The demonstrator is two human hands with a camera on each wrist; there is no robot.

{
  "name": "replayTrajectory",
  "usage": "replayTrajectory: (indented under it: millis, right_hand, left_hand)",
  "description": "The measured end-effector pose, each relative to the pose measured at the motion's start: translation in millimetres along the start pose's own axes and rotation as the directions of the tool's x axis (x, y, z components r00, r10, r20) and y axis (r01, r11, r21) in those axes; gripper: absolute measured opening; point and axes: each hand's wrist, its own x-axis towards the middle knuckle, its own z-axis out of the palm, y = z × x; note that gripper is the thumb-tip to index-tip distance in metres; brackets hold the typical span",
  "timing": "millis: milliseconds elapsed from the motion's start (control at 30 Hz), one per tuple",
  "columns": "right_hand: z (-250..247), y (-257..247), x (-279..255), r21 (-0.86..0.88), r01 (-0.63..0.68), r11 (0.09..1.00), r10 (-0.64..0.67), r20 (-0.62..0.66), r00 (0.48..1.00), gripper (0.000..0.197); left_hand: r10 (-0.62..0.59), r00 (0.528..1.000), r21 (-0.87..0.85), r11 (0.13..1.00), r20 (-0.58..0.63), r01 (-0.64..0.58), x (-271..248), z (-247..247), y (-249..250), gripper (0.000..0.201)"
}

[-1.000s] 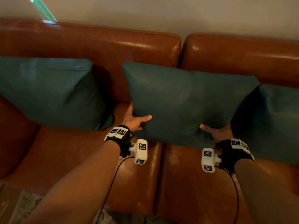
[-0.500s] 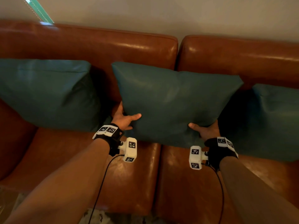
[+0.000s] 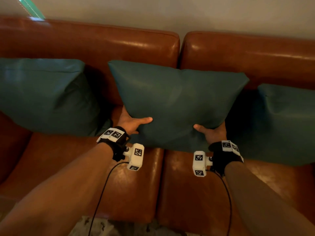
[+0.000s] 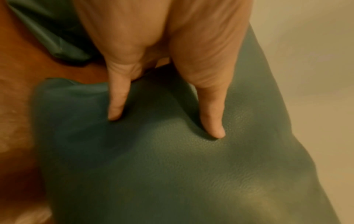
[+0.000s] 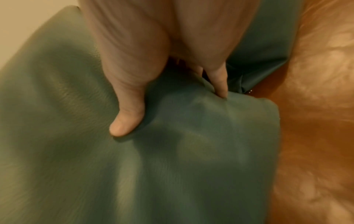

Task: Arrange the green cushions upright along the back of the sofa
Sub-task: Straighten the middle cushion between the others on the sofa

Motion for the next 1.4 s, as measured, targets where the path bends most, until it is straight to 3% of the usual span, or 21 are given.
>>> replayTrajectory:
  millis: [100,400,500,667,867,1000,1100,1200,1300,1400]
  right_hand:
    - [-1,3,-9,0.032,0.044,0.999,-0.044,0.008,0.999,0.092]
    - [3,19,-15,0.127,0.071,0.989,-0.063,-0.066,0.996,0.093]
    - [7,23,-8,0.079,0.044,0.996,-0.041,-0.04,0.998,0.102]
    - [5,20,13,-0.059,-0.052,0.997,0.053,0.022,0.998,0.144]
    - [2,18,14,-0.065,-0.079,0.995,0.082,0.043,0.996,0.134]
    - [-3,20,8,-0.072,-0.08,0.994,0.084,0.057,0.995,0.148]
    - [-8,19,-2,-0.06,-0.064,0.996,0.068,0.064,0.996,0.145]
    - [-16,13,-15,-0.033,-0.078,0.996,0.08,0.045,0.996,0.139]
    - [-33,6,-36,-0.027,-0.145,0.989,0.145,0.013,0.989,0.125]
    - [-62,7,-48,-0.049,-0.19,0.981,0.191,0.003,0.982,0.093]
  left_hand:
    - [0.035,0.999,-0.016,0.999,-0.039,-0.036,-4,-4,-8,0.092]
    - [0.115,0.991,-0.105,0.987,-0.071,-0.122,5,-6,-27,0.084]
    - [0.111,0.991,-0.103,0.988,-0.069,-0.118,10,-6,-33,0.093]
    - [0.0,1.0,-0.021,1.0,0.013,0.0,22,-7,-21,0.111]
    - [-0.046,0.999,0.022,0.999,-0.006,0.046,14,-10,-15,0.101]
    - [-0.027,1.0,0.012,1.0,-0.007,0.028,-2,-12,-20,0.088]
    - [-0.025,0.999,0.034,0.999,0.023,0.025,-14,-15,-31,0.09]
    - [0.043,0.998,0.079,0.996,-0.045,-0.039,-24,-12,-43,0.098]
    - [0.11,0.979,0.223,0.972,-0.17,-0.07,-46,6,-45,0.066]
    - [0.133,0.99,0.234,0.965,-0.039,-0.121,-68,33,-48,0.028]
